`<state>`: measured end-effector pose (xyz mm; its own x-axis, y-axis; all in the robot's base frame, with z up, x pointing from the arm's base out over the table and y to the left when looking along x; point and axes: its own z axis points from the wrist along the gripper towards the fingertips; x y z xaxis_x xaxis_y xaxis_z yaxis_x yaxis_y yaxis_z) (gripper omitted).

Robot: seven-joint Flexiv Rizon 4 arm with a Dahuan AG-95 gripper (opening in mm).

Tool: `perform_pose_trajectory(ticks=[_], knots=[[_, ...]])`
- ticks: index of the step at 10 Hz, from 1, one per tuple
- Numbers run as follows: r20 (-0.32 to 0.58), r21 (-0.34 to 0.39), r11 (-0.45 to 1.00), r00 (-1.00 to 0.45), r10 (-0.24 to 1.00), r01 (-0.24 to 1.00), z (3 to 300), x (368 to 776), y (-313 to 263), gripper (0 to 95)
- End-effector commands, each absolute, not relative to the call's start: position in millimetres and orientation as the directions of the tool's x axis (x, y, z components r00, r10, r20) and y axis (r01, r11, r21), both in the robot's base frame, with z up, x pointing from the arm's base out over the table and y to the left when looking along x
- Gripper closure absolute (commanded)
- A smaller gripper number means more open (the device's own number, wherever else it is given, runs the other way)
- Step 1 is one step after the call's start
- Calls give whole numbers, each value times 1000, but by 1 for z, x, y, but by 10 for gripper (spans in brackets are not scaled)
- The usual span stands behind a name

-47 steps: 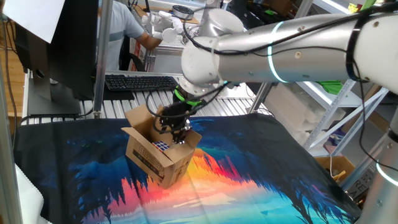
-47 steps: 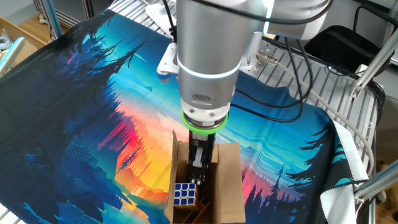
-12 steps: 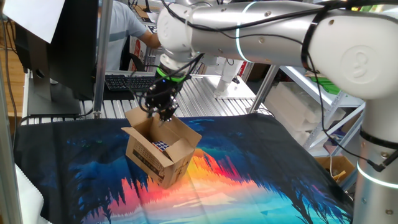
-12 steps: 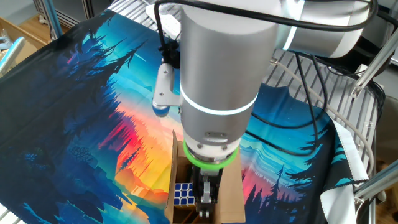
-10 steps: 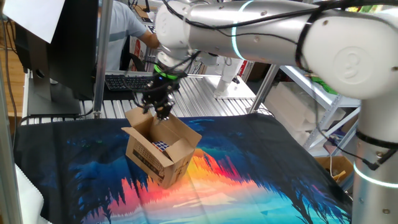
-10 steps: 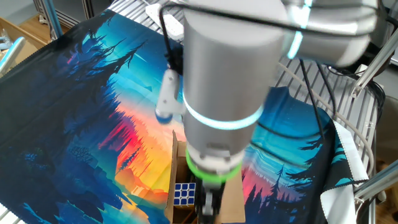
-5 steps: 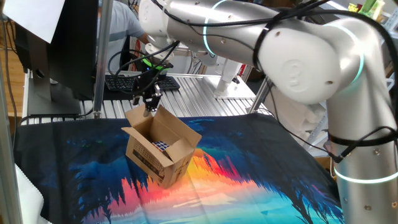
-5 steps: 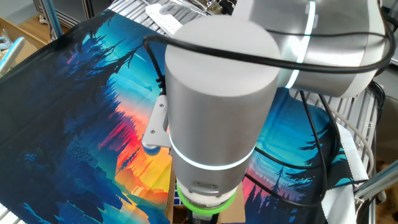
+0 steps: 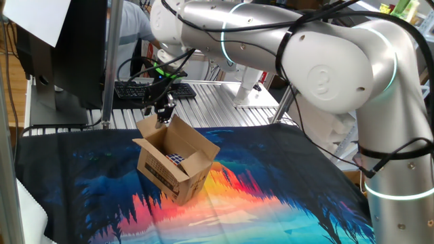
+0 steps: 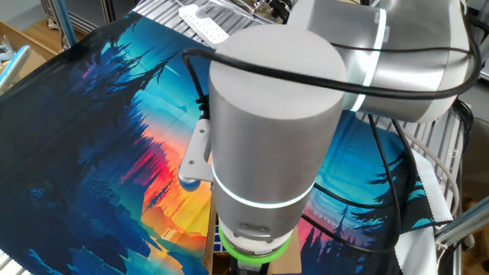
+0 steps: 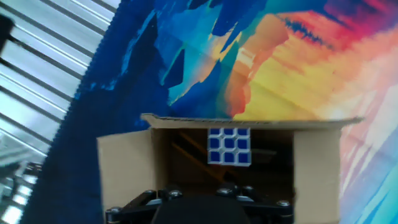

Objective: Cover the box

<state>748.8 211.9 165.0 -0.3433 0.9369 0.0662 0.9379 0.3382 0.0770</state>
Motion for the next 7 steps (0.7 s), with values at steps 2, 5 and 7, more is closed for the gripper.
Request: perform_pose_trajectory(ticks=[2, 5, 7], knots=[[68, 79, 334, -339, 938, 939, 163, 757, 216, 380], [56, 74, 347, -351, 935, 935, 157, 761, 216, 380], [53, 70, 354, -358, 932, 933, 155, 761, 214, 380]])
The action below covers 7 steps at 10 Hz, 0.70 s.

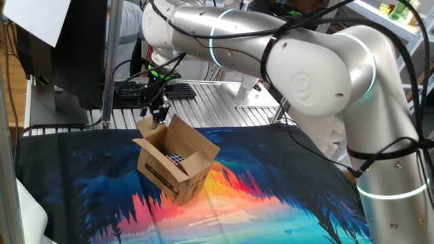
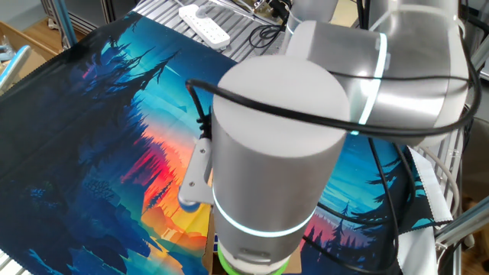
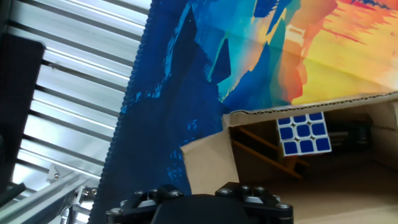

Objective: Cover the box

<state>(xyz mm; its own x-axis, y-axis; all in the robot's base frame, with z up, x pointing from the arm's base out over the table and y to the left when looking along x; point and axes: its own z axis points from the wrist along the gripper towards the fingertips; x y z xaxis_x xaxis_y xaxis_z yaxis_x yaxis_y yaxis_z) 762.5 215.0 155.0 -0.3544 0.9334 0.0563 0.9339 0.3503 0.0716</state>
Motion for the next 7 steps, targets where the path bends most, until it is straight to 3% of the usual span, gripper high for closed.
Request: perform_pose_trajectory(ticks=[1, 2, 3, 4, 7], knots=[[54, 69, 358, -362, 931, 931, 155, 761, 212, 380], [57, 69, 373, -377, 924, 925, 155, 761, 208, 570], [61, 72, 385, -389, 919, 920, 156, 760, 204, 570], [64, 74, 392, -397, 916, 917, 156, 759, 201, 760], [64, 76, 399, -403, 913, 914, 154, 756, 197, 760]])
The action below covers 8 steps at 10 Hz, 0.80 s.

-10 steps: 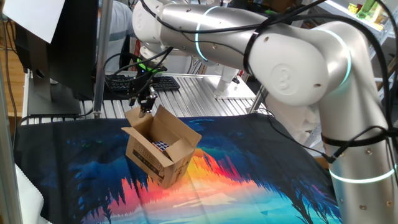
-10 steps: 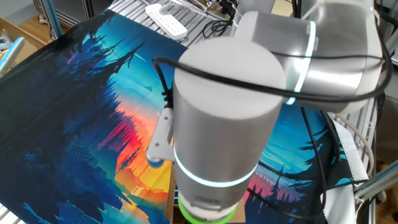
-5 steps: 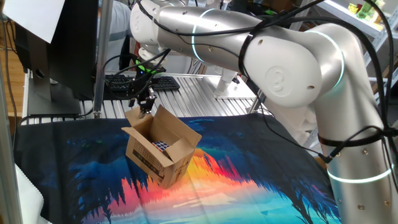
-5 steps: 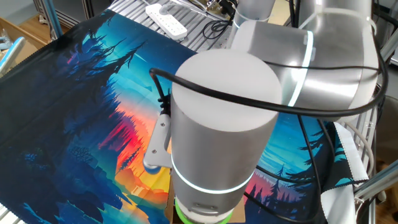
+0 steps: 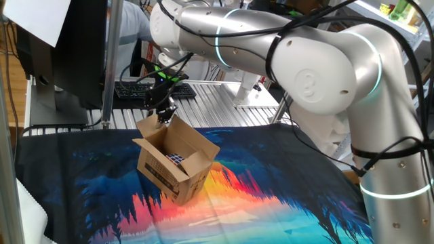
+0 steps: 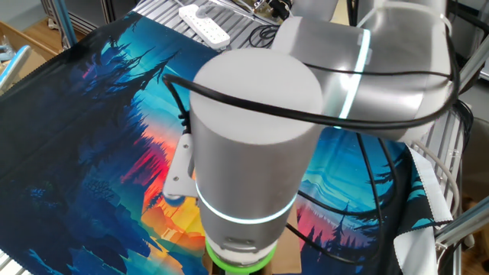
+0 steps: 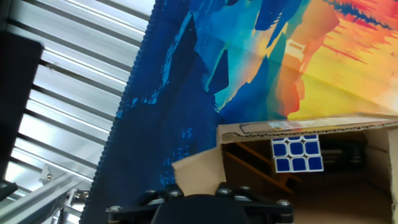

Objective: Cover the box

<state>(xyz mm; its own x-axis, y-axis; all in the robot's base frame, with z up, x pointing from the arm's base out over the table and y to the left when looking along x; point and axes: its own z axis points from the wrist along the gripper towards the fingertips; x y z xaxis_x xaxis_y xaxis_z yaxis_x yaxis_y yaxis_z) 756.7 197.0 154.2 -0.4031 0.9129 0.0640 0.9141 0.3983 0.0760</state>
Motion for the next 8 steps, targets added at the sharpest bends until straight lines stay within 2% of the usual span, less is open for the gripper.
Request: perform_pose_trajectory(ticks=[1, 2, 3, 5, 6, 8], knots=[[63, 79, 403, -409, 911, 912, 152, 752, 196, 950], [67, 81, 404, -409, 910, 911, 155, 748, 194, 950], [71, 79, 406, -411, 909, 911, 162, 745, 191, 760], [63, 67, 417, -421, 905, 906, 166, 740, 188, 760], [50, 68, 433, -437, 898, 899, 158, 733, 185, 570], [46, 76, 445, -449, 892, 892, 147, 724, 179, 570]])
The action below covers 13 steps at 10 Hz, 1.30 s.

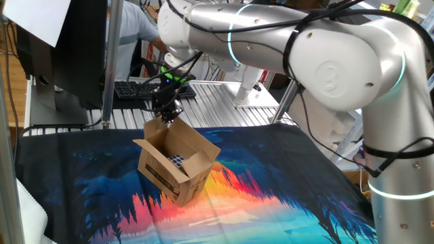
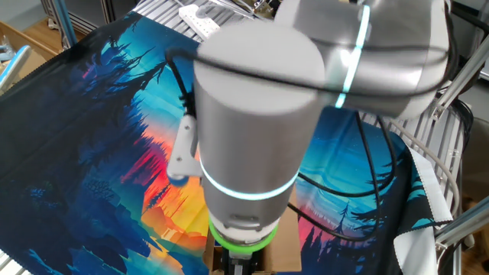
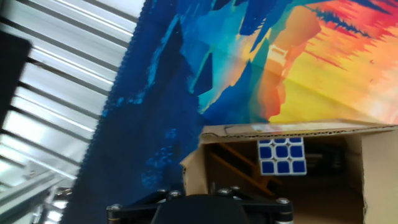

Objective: Cover the box

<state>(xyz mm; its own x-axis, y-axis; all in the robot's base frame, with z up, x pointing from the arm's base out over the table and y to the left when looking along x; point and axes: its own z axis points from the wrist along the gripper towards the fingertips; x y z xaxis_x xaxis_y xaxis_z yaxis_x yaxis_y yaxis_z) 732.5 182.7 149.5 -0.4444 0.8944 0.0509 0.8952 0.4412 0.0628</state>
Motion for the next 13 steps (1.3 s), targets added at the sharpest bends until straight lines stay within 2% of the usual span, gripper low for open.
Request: perform_pose_trajectory(ticks=[1, 11, 13], knots=[[41, 77, 460, -464, 885, 885, 140, 717, 171, 570], [75, 59, 475, -478, 875, 878, 167, 702, 159, 570], [67, 62, 489, -492, 868, 870, 161, 696, 159, 570]])
